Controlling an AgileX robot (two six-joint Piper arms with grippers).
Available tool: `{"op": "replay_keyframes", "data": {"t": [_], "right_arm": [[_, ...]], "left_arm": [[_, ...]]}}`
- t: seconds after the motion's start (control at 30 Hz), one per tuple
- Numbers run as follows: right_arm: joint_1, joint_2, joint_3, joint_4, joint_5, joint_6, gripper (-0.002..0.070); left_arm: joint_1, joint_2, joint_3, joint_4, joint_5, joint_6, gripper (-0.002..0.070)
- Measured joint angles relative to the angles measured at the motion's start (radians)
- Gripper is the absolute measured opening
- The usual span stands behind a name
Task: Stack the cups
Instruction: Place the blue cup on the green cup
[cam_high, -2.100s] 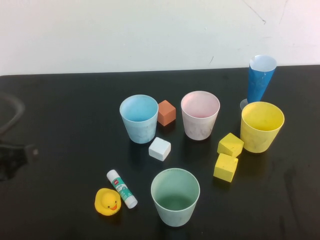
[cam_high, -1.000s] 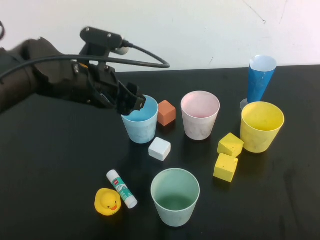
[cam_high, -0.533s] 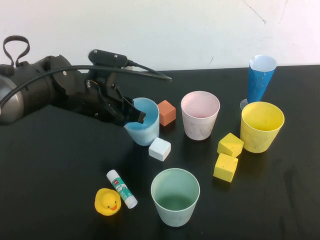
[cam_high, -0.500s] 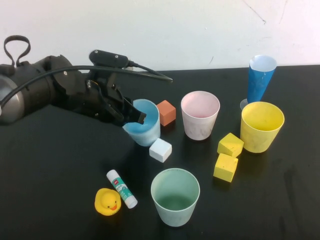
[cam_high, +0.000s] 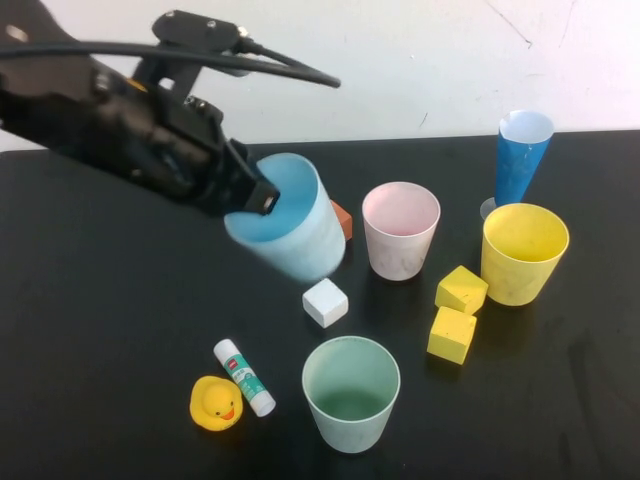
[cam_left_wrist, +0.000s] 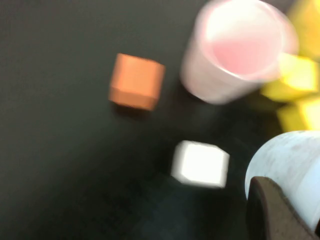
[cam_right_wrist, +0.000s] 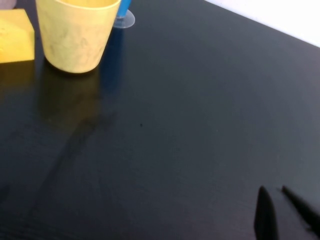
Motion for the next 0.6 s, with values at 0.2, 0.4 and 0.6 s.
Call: {"op": "replay_keyframes", "data": {"t": [0.2,0.4,0.6], "right_arm": [[0.000,0.000,0.000,0.000,0.000,0.000,-0.0003],[0.000,0.000,0.000,0.002,0.000,0.000,-0.0003],[0.000,0.001,0.000,0.002,-0.002,0.000,-0.0003]], "left_arm": [[-0.064,-0.075,0.036,0.022,0.151,0.002,0.0017],[-0.187,-0.074,0.116,0.105,0.112,0.002,0.0017],[-0.231,-0.070,0.136,0.160,0.034,0.002,0.0019]]}}
